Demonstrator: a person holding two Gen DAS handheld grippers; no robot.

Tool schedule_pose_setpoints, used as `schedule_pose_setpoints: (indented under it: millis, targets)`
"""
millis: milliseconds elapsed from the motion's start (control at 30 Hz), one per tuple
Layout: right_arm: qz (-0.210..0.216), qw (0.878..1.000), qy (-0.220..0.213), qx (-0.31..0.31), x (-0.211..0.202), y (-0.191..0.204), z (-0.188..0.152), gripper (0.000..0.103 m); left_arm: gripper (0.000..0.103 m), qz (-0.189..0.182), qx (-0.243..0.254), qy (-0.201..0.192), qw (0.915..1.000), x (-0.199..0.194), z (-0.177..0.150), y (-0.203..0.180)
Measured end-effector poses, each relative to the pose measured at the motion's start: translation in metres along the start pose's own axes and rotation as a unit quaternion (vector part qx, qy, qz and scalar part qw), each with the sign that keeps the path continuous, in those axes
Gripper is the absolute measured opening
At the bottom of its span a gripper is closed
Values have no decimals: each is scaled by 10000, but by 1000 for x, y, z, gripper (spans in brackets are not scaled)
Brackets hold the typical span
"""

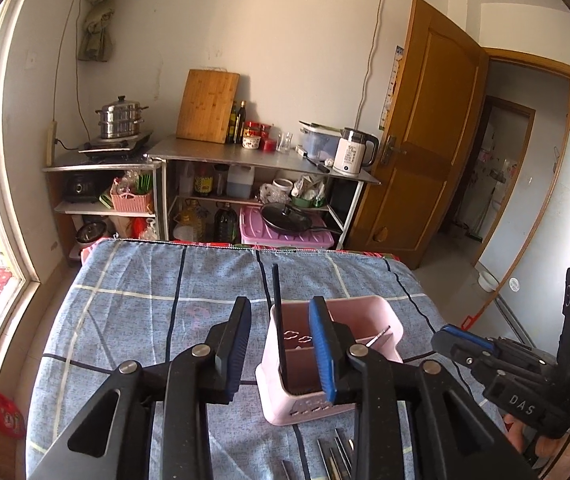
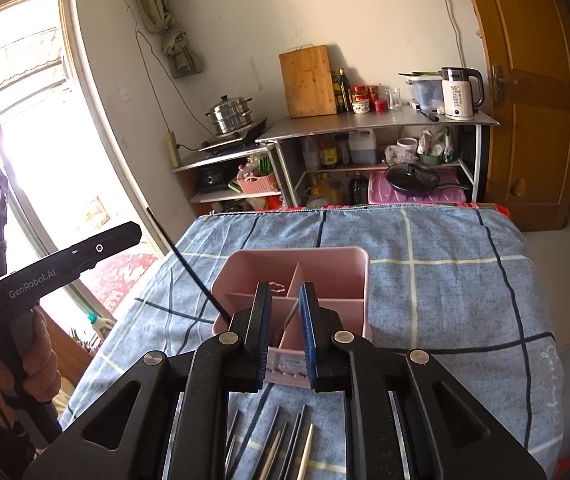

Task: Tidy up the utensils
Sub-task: 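Lower the chopsticks into the basket and open both tools, then move both tools back down to the remaining chopsticks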

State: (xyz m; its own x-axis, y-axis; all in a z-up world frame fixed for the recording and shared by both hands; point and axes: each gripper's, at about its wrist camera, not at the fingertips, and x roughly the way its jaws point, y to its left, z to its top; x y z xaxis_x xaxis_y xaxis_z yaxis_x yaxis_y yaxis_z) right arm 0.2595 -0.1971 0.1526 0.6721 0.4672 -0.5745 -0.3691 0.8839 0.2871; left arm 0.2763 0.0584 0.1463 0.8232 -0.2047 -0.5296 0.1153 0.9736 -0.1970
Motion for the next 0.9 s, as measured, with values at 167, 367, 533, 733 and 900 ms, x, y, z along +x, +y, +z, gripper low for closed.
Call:
schedule_pose_setpoints:
  millis: [167, 367, 533, 733, 900]
  targets:
    - [-48, 9997, -220, -114, -32, 5, -20, 15, 37, 14, 64, -204, 9998, -36, -27, -5]
    - [-210, 9990, -331, -196, -64, 13, -62, 15, 38, -7, 47, -286, 9996, -74, -79, -14]
    - [-421, 9981, -296, -333, -83, 22, -100, 15, 38, -25, 50, -253, 9997, -96, -126, -24]
    - [-494, 9983, -100, -288, -95, 18, -140, 15, 38, -4, 36, -129, 9999, -109, -166, -27]
    - [-530, 9983, 5, -245, -100, 17, -159, 15, 38, -45, 79, 45, 9999, -110, -186, -32]
